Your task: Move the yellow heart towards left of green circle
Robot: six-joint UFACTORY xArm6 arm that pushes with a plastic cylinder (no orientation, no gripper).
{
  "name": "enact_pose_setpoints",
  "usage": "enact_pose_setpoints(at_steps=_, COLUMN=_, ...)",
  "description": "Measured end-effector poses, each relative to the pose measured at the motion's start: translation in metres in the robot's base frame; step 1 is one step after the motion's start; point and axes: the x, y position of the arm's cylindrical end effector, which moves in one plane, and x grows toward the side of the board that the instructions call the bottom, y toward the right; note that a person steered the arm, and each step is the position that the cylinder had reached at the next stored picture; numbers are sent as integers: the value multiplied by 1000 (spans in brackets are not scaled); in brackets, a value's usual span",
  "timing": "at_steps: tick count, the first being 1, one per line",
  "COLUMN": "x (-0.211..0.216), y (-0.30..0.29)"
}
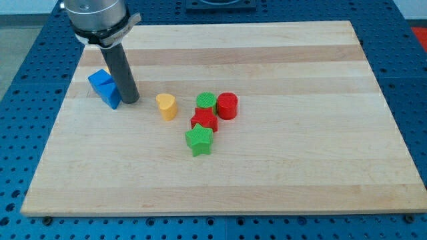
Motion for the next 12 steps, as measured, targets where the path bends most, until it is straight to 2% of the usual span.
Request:
enact_pose_setpoints(at_steps=2, x=20, y=0)
enact_pose_setpoints(at_steps=6, x=27, y=18)
enact_pose_setpoints(at_steps=8, x=63, y=8)
enact_pose_setpoints(at_steps=12, x=24, y=28)
